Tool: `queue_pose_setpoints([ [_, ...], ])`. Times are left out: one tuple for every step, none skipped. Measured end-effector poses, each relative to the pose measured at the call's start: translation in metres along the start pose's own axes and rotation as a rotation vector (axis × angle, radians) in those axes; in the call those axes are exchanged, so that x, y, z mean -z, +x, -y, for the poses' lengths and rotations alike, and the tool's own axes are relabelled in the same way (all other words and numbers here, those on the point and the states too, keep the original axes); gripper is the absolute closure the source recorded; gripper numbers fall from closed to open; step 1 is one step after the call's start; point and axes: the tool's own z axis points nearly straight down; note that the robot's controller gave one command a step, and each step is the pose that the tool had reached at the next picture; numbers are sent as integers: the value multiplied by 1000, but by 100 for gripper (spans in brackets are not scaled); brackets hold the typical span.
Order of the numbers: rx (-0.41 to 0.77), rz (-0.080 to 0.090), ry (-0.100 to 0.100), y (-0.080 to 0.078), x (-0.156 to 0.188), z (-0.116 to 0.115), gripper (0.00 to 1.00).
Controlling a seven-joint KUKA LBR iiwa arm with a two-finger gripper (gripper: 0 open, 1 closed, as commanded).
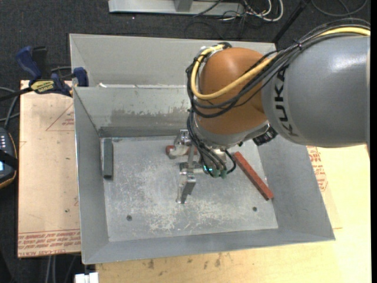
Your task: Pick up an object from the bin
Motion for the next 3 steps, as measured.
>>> queue_pose_setpoints([
  [-2, 7, -1, -2, 4, 1, 0],
  [74, 15, -3, -29, -29, 31, 0],
  [176, 13, 1, -42, -88, 55, 0],
])
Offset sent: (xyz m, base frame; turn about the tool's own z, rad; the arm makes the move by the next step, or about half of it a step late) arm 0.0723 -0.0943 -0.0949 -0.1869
